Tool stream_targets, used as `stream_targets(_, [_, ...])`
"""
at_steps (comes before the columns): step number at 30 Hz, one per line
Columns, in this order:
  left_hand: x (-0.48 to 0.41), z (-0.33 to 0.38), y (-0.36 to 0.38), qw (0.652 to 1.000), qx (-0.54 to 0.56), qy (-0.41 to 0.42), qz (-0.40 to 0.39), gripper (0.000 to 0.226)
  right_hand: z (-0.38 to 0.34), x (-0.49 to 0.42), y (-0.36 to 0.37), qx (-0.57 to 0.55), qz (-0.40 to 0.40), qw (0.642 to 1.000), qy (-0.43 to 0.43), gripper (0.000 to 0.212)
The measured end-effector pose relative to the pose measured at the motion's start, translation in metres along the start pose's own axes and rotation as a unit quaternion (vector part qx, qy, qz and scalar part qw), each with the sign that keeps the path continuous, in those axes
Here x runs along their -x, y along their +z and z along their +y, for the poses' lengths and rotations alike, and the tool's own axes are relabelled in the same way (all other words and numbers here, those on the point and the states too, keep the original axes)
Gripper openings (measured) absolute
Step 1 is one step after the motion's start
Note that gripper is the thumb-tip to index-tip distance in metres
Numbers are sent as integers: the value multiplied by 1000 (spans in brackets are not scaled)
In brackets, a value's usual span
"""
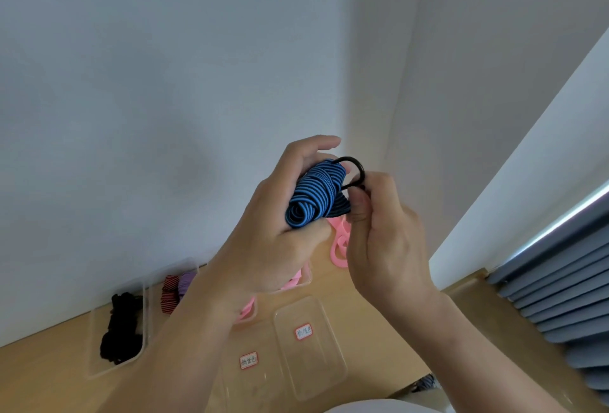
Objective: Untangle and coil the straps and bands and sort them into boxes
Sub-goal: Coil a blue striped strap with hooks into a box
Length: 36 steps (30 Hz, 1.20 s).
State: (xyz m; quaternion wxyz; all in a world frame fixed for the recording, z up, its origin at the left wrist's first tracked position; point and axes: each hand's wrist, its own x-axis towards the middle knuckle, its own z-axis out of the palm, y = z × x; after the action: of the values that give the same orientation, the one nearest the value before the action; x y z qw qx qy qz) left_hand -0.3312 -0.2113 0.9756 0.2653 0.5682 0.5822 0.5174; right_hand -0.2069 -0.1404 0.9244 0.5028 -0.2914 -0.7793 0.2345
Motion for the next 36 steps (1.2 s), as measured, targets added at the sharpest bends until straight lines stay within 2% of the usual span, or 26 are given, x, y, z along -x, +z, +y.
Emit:
stream_targets(6, [0, -7, -7, 996, -83, -7, -12, 87, -4, -2, -2, 45, -30, 998, -18, 26])
stream_targets(12, [2, -10, -10, 991, -129, 17, -30, 90, -10, -2, -5, 79, -75, 994, 2, 22])
stream_targets(18, [3, -10, -9, 991, -123, 38, -27, 91, -20, -7, -12, 93, -97, 991, 2, 8])
stream_targets(21, [2, -9, -9, 996, -79, 33, -20, 92, -25, -9, -11, 104, -99, 990, -15, 11])
stream_targets(23, [1, -8, -8, 998, -47, 28, -17, 92, -25, -10, -9, 99, -102, 990, -18, 4])
stream_targets(28, [-2, -9, -7, 1000, -5, -8, -4, 83, -14, -12, -8, 37, -107, 993, 39, 34])
stream_targets(36, [-4, -17, -10, 996, -43, -67, -29, 77, -1, -2, -8, 4, -85, 996, 2, 29])
